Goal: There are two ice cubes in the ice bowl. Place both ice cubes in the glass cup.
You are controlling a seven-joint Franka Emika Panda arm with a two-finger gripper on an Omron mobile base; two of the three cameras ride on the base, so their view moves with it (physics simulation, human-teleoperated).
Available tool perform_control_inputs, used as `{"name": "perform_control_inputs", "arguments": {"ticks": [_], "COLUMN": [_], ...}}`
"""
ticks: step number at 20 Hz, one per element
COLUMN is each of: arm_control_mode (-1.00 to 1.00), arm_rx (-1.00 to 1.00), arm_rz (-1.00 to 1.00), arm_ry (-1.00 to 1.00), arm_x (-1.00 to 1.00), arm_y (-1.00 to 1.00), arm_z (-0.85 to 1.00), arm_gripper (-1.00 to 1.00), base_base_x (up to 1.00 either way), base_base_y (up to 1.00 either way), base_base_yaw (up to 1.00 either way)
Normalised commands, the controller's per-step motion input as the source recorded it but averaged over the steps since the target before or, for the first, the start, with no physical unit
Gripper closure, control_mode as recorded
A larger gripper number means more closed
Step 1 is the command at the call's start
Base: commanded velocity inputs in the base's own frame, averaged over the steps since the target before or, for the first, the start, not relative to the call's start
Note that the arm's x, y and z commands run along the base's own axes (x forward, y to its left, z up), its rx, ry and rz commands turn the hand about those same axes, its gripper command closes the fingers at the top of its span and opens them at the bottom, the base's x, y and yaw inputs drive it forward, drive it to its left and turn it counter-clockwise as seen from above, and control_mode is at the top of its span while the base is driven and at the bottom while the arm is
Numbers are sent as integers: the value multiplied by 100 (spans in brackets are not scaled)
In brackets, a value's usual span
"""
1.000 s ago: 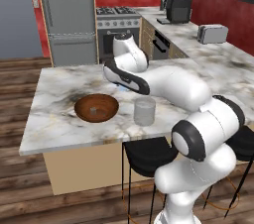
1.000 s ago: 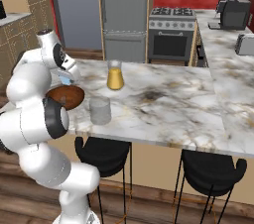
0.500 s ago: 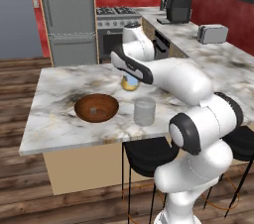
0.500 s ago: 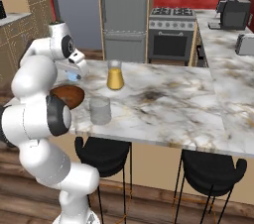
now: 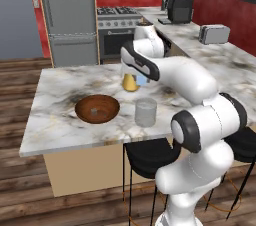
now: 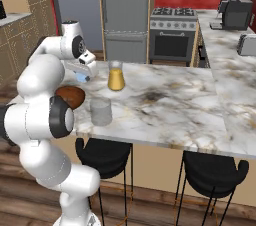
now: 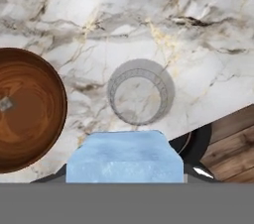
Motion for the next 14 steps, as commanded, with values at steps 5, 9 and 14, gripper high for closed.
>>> {"name": "perform_control_inputs", "arguments": {"ticks": [5,9,14], "arm_control_mode": [-100,-100,-100], "arm_rx": [1,0,0], "arm_rz": [0,0,0], "arm_ry": [9,9,11], "arm_x": [25,29,25], "arm_y": [-36,-28,-11], "arm_z": [-6,-7,-26], "arm_gripper": [100,100,100], "base_base_x": [0,0,0], "base_base_y": [0,0,0], "base_base_yaw": [0,0,0]}}
